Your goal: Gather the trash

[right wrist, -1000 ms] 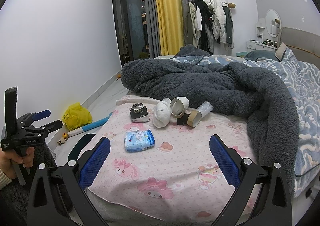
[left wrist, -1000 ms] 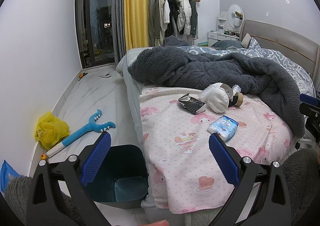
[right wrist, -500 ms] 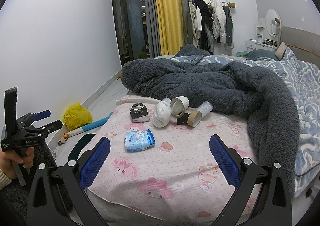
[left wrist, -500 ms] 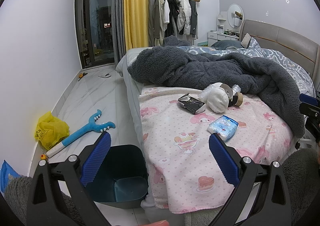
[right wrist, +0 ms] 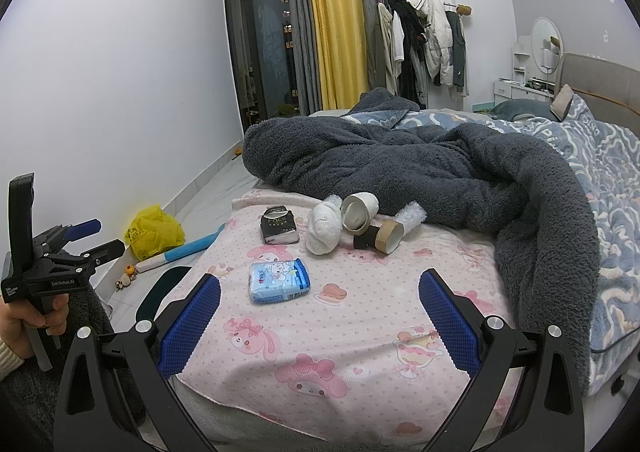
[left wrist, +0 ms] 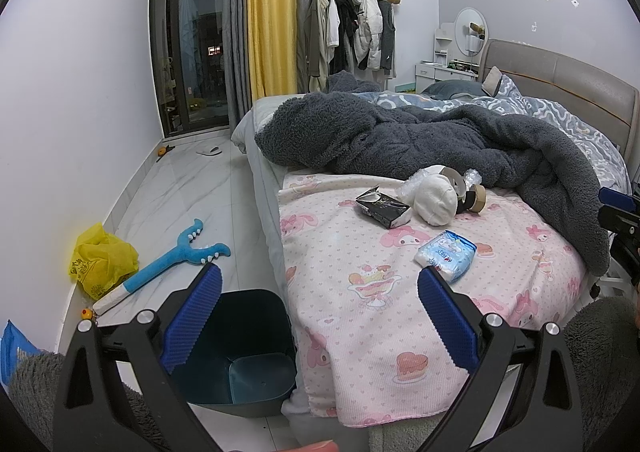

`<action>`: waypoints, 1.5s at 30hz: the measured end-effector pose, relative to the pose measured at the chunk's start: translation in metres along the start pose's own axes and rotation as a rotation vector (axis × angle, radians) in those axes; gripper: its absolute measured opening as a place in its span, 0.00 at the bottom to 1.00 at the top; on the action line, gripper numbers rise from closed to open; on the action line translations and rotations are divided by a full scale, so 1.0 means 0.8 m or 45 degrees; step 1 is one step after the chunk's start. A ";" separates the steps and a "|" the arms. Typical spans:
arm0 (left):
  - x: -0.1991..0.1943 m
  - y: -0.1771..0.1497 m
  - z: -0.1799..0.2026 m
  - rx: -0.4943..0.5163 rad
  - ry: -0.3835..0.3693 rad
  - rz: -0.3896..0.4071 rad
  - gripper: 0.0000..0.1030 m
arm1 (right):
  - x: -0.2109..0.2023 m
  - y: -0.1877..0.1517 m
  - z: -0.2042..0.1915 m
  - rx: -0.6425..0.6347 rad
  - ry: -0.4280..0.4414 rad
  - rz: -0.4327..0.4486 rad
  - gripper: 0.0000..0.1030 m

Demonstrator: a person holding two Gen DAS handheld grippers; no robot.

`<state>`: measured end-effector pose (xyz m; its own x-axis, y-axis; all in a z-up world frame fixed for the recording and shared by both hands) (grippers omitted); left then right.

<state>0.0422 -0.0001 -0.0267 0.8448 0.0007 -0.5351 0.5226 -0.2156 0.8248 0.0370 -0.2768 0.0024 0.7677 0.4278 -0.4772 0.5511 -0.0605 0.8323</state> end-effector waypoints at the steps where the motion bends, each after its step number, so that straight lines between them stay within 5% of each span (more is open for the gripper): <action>1: 0.000 0.000 0.000 0.000 0.000 0.000 0.97 | 0.000 0.000 0.000 0.000 0.000 0.000 0.97; 45: 0.009 0.004 0.009 0.012 -0.064 -0.008 0.97 | -0.002 0.018 -0.027 -0.113 -0.073 -0.049 0.97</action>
Point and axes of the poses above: each gripper's, at about its wrist camera, not at the fingertips, and x roughly the way its jaws point, z to its right, y to its top, the point moved 5 cm from there along x, roughly the way its jaws point, and after that the axes turned 11 degrees about x, right-handed, at the moved point
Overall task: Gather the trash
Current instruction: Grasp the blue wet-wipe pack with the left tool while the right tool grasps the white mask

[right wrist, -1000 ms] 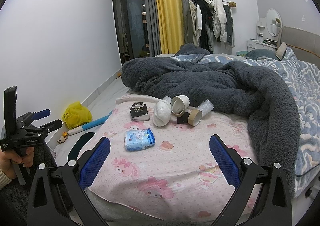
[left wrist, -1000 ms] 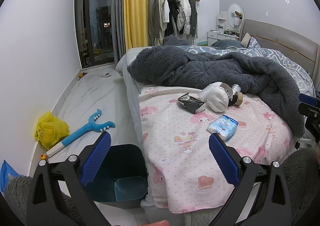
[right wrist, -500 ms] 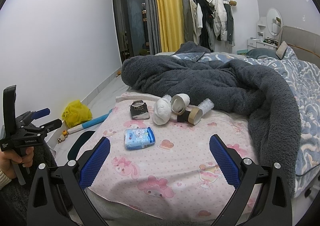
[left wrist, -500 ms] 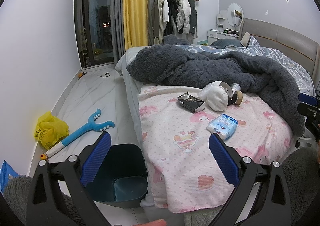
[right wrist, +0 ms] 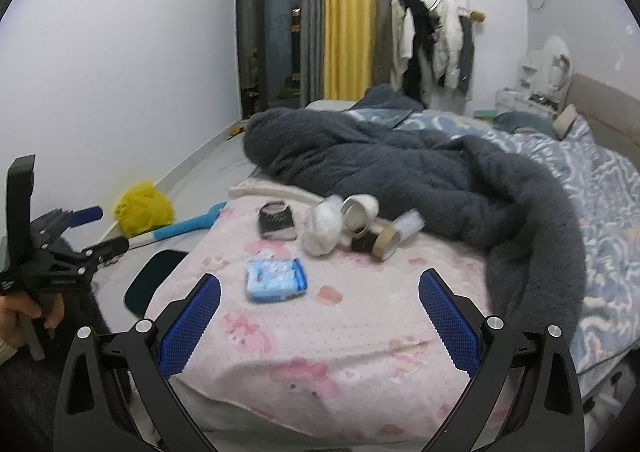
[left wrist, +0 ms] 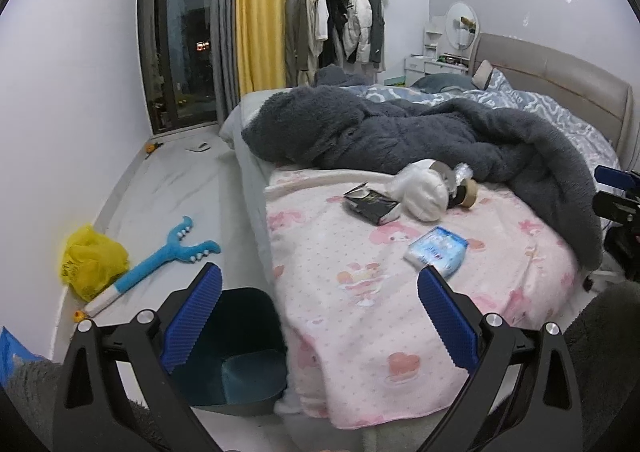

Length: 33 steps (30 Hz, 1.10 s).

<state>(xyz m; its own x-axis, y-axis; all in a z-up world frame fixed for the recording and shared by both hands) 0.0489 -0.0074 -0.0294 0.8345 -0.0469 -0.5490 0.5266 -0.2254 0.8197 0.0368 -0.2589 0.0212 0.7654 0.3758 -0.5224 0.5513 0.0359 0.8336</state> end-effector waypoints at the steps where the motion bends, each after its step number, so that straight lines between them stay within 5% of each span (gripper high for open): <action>1: 0.000 0.002 0.002 0.006 -0.014 0.005 0.97 | 0.002 0.003 -0.001 0.001 0.001 0.003 0.97; 11: 0.028 0.020 0.035 0.149 -0.233 -0.010 0.96 | 0.070 0.013 0.000 -0.001 0.071 -0.043 0.96; 24: 0.105 0.029 0.094 0.436 -0.513 -0.070 0.81 | 0.183 0.007 0.014 0.088 0.155 -0.208 0.78; 33: 0.154 0.028 0.123 0.473 -0.738 -0.106 0.79 | 0.233 0.004 0.015 0.120 0.213 -0.300 0.69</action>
Point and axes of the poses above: each gripper's, at about its wrist camera, not at the fingertips, and x roughly the way its jaws point, z to its right, y to its top, the point moved 5 cm from there along x, roughly the way its jaws point, and after that the axes turned 11 degrees about x, right-handed, at the moved point
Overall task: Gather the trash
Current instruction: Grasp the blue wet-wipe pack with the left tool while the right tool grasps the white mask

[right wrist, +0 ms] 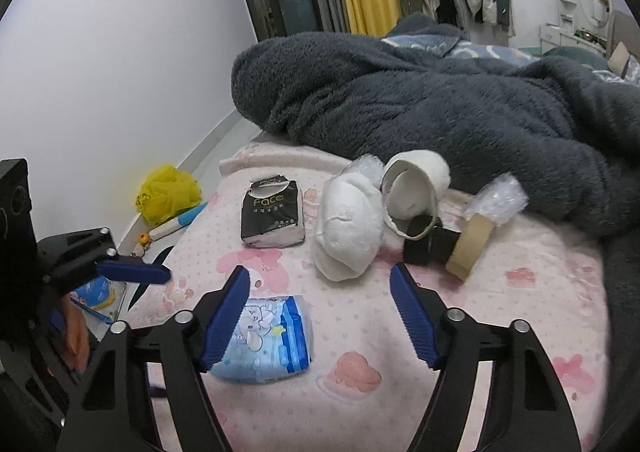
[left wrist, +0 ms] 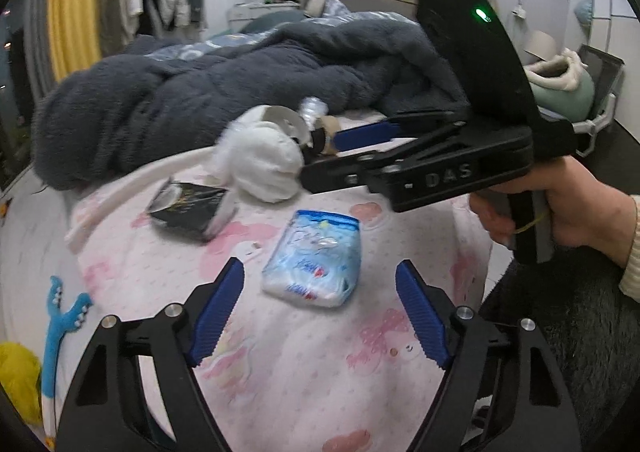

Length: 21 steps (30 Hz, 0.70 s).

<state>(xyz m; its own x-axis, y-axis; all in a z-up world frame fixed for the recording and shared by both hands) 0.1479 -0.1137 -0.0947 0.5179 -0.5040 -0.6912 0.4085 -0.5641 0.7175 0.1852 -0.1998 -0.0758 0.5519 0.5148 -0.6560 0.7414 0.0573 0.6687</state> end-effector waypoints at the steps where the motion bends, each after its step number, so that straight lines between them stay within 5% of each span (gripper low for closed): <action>1: 0.006 0.001 0.000 0.006 -0.018 0.000 0.79 | 0.004 0.000 -0.001 -0.006 0.003 -0.009 0.68; 9: 0.043 0.002 -0.005 0.036 -0.091 -0.028 0.77 | 0.026 0.006 -0.001 -0.015 -0.018 -0.037 0.56; 12: 0.054 0.000 -0.002 0.057 -0.103 -0.065 0.69 | 0.032 0.013 0.000 -0.018 -0.026 -0.023 0.47; 21: 0.051 -0.005 0.001 0.057 -0.084 -0.102 0.49 | 0.046 0.021 0.000 -0.043 -0.134 -0.015 0.45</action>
Point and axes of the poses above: each gripper's, at about its wrist camera, not at the fingertips, and x roughly the way its jaws point, z to its right, y to its top, the point moved 5 cm from there along x, roughly the way its jaws point, and after that the axes turned 11 degrees about x, right-handed, at the moved point
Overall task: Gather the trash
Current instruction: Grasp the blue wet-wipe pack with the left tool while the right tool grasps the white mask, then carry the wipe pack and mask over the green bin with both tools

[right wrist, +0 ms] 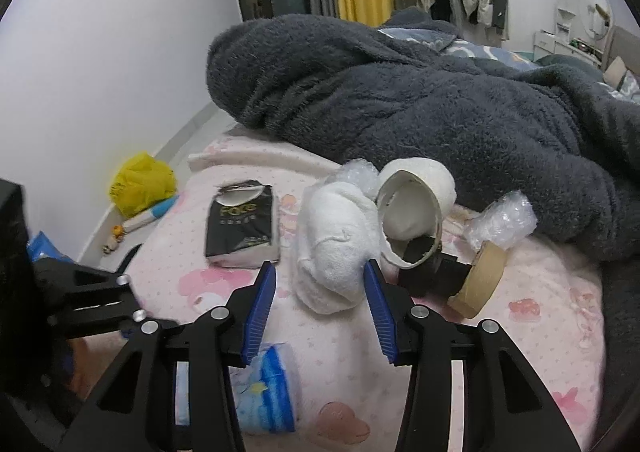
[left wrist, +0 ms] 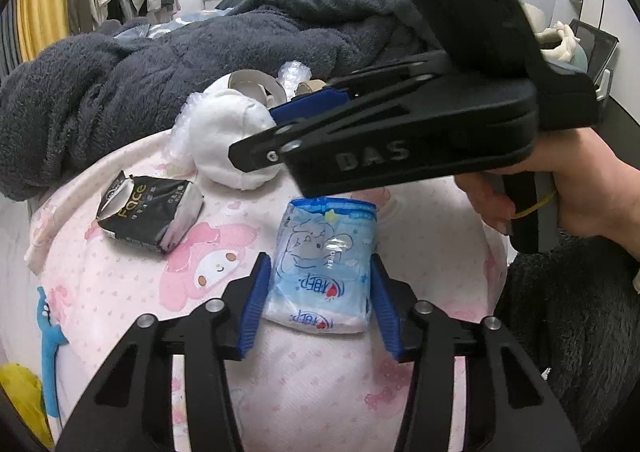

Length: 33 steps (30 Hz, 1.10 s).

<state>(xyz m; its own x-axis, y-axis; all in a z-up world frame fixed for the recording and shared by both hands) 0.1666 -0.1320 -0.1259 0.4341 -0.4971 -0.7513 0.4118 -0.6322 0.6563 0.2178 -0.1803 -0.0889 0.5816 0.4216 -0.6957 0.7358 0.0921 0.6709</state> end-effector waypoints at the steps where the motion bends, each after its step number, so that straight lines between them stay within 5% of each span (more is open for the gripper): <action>1: -0.002 -0.001 0.001 0.006 -0.002 0.001 0.48 | 0.001 0.001 -0.001 -0.004 -0.011 0.002 0.45; 5: -0.021 -0.008 0.001 0.002 0.007 0.022 0.47 | 0.008 0.003 -0.003 -0.014 -0.054 0.001 0.45; 14: -0.090 -0.018 -0.034 -0.123 0.100 0.135 0.47 | 0.008 0.022 -0.018 -0.013 -0.171 0.049 0.17; 23: -0.143 -0.065 -0.108 -0.372 0.380 0.148 0.47 | -0.033 0.046 -0.038 0.049 -0.137 0.225 0.17; 33: -0.164 -0.117 -0.153 -0.561 0.540 0.070 0.47 | -0.018 0.059 -0.118 -0.031 -0.002 0.265 0.17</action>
<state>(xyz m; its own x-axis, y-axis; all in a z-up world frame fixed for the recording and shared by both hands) 0.1692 0.0653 -0.0806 0.7078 -0.1854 -0.6817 0.6329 -0.2621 0.7285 0.2110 -0.0972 -0.0230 0.7208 0.4327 -0.5414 0.5907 0.0251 0.8065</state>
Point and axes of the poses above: each gripper's, at about its wrist camera, not at the fingertips, and x roughly the way its jaws point, z to its right, y to its top, the point moved 5 cm from there along x, roughly the way its jaws point, and after that the axes turned 11 degrees about x, right-handed, at the moved point
